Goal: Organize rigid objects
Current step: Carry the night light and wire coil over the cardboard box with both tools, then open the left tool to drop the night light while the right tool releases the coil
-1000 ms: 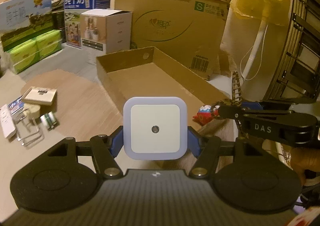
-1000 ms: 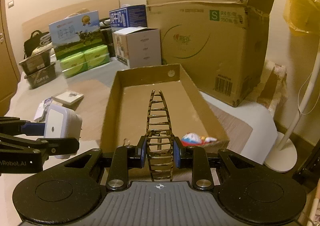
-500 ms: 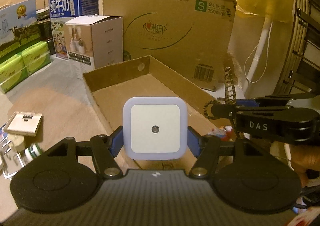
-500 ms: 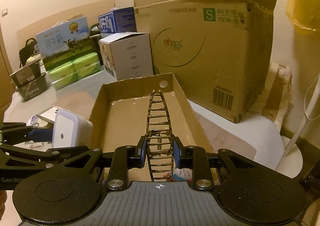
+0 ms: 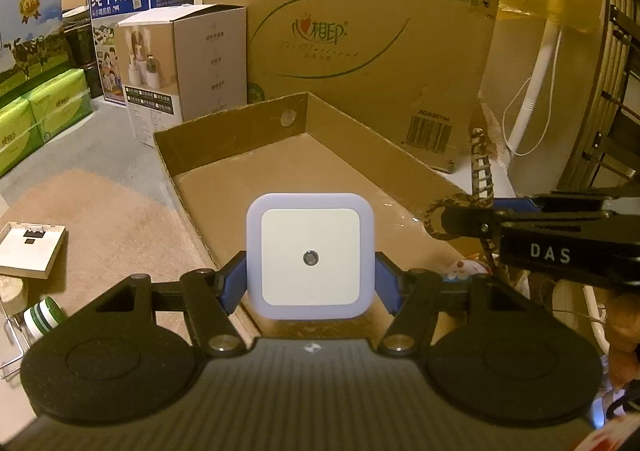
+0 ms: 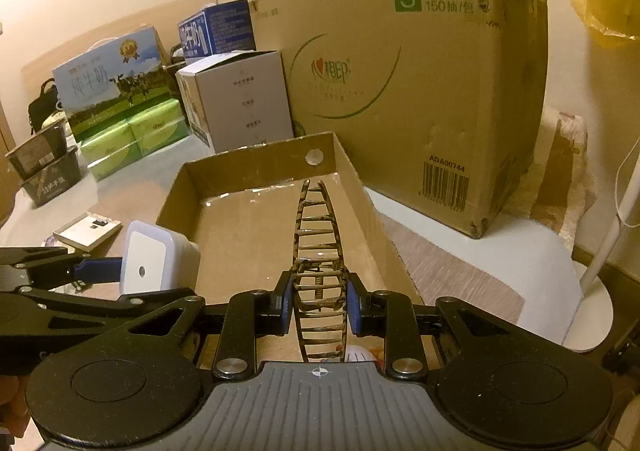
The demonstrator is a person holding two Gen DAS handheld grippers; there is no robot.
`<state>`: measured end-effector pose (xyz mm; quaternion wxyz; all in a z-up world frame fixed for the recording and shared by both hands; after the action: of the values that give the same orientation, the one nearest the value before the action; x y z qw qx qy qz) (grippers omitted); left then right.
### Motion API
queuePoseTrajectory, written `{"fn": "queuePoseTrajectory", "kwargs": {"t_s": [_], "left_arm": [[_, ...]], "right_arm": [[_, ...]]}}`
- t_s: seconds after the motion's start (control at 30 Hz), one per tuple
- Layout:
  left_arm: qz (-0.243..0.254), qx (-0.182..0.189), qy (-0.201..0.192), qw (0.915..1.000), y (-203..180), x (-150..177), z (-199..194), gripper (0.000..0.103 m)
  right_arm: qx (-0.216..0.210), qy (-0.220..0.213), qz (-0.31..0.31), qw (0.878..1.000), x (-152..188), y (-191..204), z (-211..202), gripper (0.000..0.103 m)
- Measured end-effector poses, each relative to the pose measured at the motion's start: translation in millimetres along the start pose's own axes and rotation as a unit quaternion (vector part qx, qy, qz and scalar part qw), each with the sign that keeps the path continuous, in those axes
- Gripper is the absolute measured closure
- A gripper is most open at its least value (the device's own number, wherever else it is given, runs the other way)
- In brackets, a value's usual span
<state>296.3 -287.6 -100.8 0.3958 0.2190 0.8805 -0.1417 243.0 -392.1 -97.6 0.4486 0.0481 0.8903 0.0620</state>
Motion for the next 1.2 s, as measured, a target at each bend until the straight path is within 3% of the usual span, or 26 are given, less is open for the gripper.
{"fn": "queuePoseTrajectory", "kwargs": {"t_s": [0.4, 1.2], "left_arm": [[-0.02, -0.022, -0.015, 0.9994, 20, 1, -13, 0.041], [-0.062, -0.041, -0.018, 0.9971, 48, 28, -51, 0.041]], "right_arm": [[0.0, 0.006, 0.003, 1.0, 3, 1, 3, 0.076], [-0.04, 0.02, -0.012, 0.999, 15, 41, 12, 0.076]]}}
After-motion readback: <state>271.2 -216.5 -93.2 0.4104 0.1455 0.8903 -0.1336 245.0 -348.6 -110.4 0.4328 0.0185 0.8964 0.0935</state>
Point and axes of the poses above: each gripper's, at about its wrist camera, not at the fingertips, and z roughly the way its jaws point, y to its left, x to its underside, the point moved 10 cm from there along z, roughly the way its jaws point, and after that the axes turned 1 degree about x, right-handed, at the moved point
